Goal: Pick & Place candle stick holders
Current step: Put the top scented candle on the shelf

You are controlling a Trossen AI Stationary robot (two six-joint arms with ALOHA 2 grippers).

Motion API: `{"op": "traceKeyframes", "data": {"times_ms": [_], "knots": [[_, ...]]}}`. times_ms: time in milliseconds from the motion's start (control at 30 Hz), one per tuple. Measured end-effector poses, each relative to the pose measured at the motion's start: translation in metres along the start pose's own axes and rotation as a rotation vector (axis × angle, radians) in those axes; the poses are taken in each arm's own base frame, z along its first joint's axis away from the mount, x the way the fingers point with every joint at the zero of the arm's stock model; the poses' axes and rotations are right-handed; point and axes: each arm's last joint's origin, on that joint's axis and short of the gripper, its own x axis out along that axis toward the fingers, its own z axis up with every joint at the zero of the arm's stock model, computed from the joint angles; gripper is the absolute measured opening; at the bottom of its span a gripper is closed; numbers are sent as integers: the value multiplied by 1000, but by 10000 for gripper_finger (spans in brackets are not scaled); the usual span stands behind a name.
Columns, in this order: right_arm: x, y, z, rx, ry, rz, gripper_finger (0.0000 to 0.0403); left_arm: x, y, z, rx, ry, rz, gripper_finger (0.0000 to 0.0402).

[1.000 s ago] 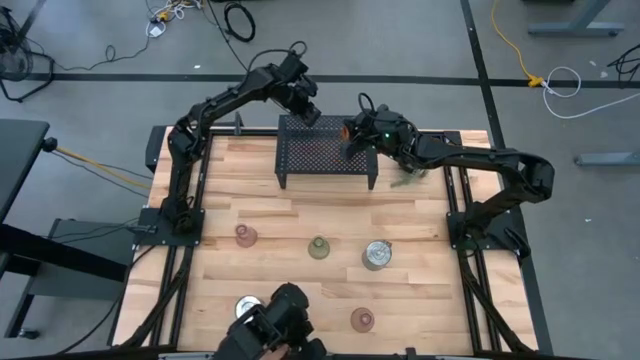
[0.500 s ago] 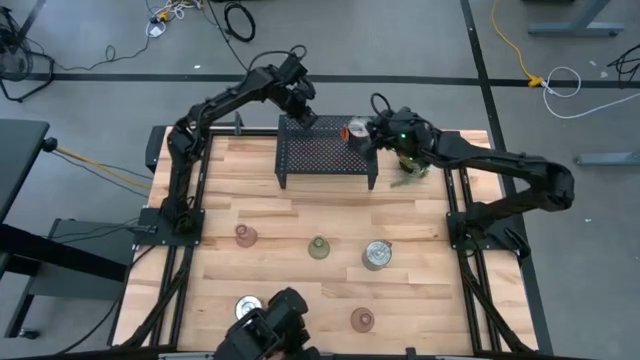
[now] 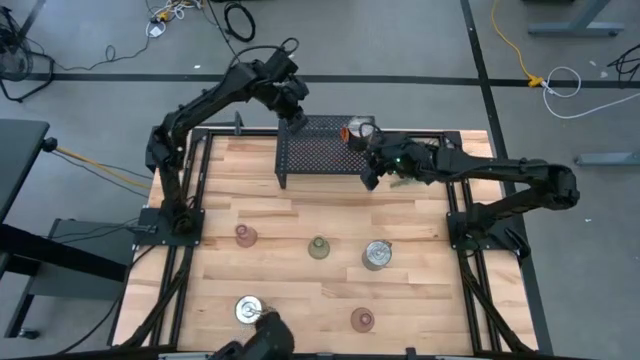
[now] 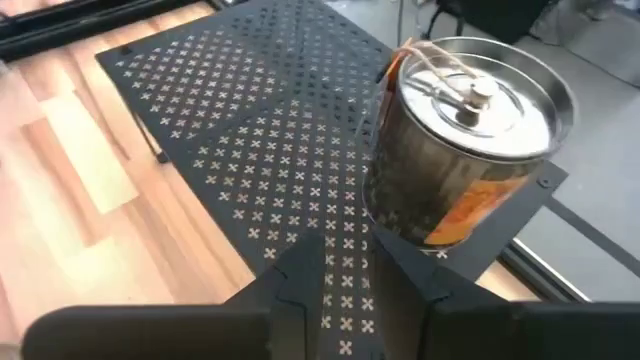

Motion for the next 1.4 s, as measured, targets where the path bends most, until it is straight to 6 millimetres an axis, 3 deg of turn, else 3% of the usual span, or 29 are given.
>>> {"op": "traceKeyframes", "data": {"times_ms": [433,733,933,1200,1400], "knots": [[6,-13,-11,40,31,-134,82,-68,-57,-25,105,55,37,16],[9,-24,-13,41,68,-162,82,-128,-88,-52,181,-6,63,16],[10,-23,-12,44,73,-118,82,-142,-92,-101,194,-88,63,16],[10,-22,-11,43,59,-115,82,-123,-82,-196,164,-206,77,16],[17,-21,-13,39,22,-112,82,-114,-78,-243,133,-318,50,16]]}}
